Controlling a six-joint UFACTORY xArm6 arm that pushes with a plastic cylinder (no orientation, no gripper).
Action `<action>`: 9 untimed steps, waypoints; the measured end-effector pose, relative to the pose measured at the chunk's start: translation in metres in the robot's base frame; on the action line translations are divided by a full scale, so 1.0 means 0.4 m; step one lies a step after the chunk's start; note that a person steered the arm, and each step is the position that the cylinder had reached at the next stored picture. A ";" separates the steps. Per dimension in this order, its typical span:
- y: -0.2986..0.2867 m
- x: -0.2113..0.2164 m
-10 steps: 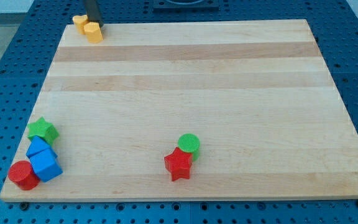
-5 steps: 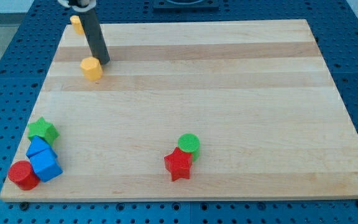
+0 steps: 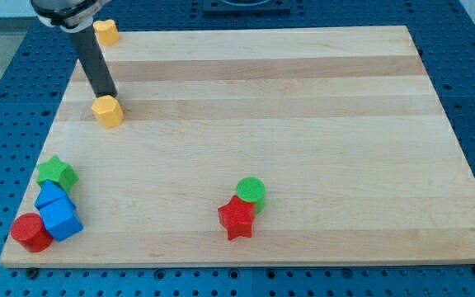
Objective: Move the yellow hexagon right to the green star
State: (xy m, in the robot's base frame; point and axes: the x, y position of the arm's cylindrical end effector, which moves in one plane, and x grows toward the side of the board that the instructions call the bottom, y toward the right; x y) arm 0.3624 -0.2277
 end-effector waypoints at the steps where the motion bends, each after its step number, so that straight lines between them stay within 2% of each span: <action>1: 0.053 0.042; 2: 0.102 0.080; 4: 0.086 0.166; 6: 0.085 0.338; 8: 0.085 0.428; 9: 0.087 0.435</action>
